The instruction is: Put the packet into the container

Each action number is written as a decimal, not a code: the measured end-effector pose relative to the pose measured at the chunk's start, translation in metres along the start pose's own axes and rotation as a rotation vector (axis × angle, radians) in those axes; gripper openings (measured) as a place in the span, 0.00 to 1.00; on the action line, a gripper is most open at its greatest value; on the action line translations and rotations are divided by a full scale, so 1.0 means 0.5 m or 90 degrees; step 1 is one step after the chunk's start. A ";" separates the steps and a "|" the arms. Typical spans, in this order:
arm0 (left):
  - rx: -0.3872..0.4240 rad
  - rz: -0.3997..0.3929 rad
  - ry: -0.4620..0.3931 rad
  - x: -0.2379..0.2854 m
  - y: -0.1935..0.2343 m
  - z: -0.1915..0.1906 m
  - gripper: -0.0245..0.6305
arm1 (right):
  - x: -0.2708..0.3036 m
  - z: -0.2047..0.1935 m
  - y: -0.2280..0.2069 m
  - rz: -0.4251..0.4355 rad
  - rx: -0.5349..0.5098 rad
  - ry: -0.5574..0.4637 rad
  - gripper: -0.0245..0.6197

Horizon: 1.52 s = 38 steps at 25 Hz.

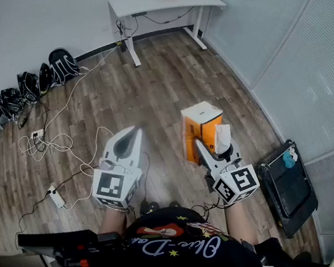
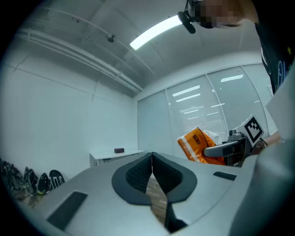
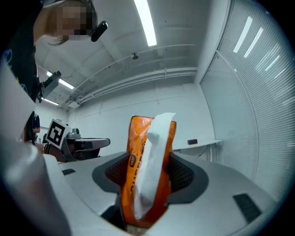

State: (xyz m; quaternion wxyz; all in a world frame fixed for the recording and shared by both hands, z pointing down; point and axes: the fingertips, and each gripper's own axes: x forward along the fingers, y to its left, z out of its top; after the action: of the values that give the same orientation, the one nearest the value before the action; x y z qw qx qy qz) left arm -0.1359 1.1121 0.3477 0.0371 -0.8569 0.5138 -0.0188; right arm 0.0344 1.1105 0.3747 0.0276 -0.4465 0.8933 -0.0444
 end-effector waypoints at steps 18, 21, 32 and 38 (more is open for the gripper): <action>0.017 0.008 0.008 0.024 -0.024 0.004 0.05 | -0.056 0.032 -0.056 -0.031 0.013 -0.026 0.42; 0.041 0.014 0.022 0.019 -0.019 -0.004 0.05 | -0.073 0.029 -0.080 -0.049 0.024 -0.021 0.42; 0.024 0.037 0.021 0.148 0.013 -0.022 0.05 | 0.034 0.037 -0.201 -0.054 0.019 -0.014 0.42; 0.053 -0.013 0.028 0.297 0.087 -0.040 0.05 | 0.183 0.056 -0.251 -0.041 0.008 -0.031 0.42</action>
State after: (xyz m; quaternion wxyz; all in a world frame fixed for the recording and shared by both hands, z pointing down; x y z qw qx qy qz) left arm -0.1057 0.9597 0.3630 0.0613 -0.8591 0.5047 -0.0592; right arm 0.0818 0.9610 0.3592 0.0507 -0.4758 0.8772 -0.0398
